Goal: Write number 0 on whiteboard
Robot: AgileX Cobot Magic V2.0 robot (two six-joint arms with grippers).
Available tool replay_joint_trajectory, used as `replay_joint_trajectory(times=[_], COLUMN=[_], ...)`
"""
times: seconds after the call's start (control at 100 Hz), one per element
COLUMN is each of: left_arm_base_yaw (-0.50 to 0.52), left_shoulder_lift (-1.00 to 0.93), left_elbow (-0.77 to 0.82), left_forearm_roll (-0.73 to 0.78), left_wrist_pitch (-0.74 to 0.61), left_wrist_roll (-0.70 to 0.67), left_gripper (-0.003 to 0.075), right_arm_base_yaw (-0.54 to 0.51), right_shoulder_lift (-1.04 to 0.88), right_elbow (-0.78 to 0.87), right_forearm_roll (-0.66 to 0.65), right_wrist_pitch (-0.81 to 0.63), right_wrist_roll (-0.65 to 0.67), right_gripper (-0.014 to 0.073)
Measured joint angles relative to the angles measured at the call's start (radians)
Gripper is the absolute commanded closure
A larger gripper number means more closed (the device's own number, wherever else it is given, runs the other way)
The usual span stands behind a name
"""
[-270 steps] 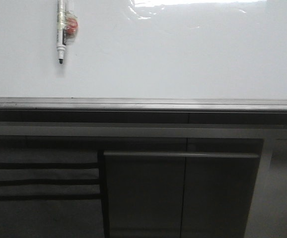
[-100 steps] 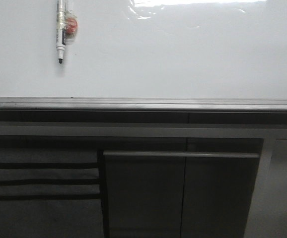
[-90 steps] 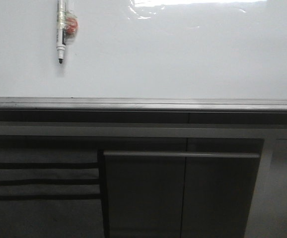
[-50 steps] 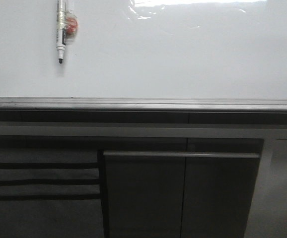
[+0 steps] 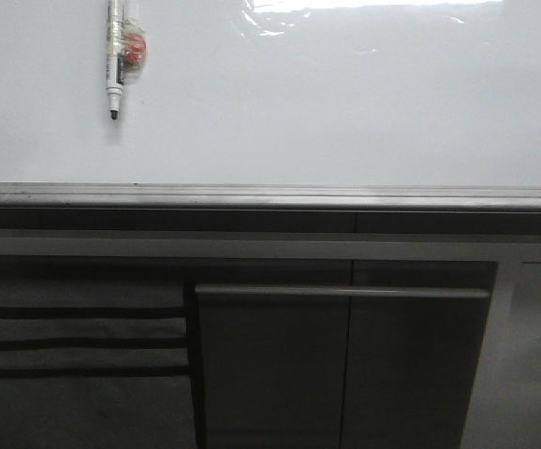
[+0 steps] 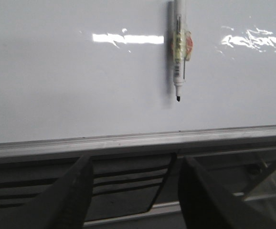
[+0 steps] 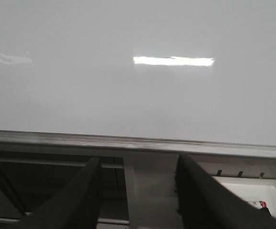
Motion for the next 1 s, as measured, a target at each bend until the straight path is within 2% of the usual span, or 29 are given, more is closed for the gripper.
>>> replay_joint_trajectory(times=[0.15, 0.46, 0.75, 1.0], left_arm_base_yaw=[-0.060, -0.244, -0.253, -0.253], left_shoulder_lift=[0.123, 0.393, 0.658, 0.800], left_elbow=[-0.007, -0.100, -0.285, -0.401], left_forearm_roll=[-0.117, -0.118, -0.087, -0.066], left_wrist_pitch=[-0.047, -0.235, -0.259, -0.259], left_wrist_roll=[0.087, 0.104, 0.106, 0.106], left_gripper=[0.0339, 0.0344, 0.0344, 0.0345], right_arm_base_yaw=[0.000, 0.000, 0.000, 0.000], right_shoulder_lift=[0.013, 0.015, 0.015, 0.015], right_elbow=[0.000, 0.000, 0.000, 0.000], right_forearm_roll=[0.001, 0.001, 0.001, 0.001], right_wrist_pitch=[-0.006, -0.010, -0.010, -0.010], right_wrist_roll=[0.000, -0.002, -0.002, -0.002], right_gripper=[0.0262, 0.0262, 0.0262, 0.0262])
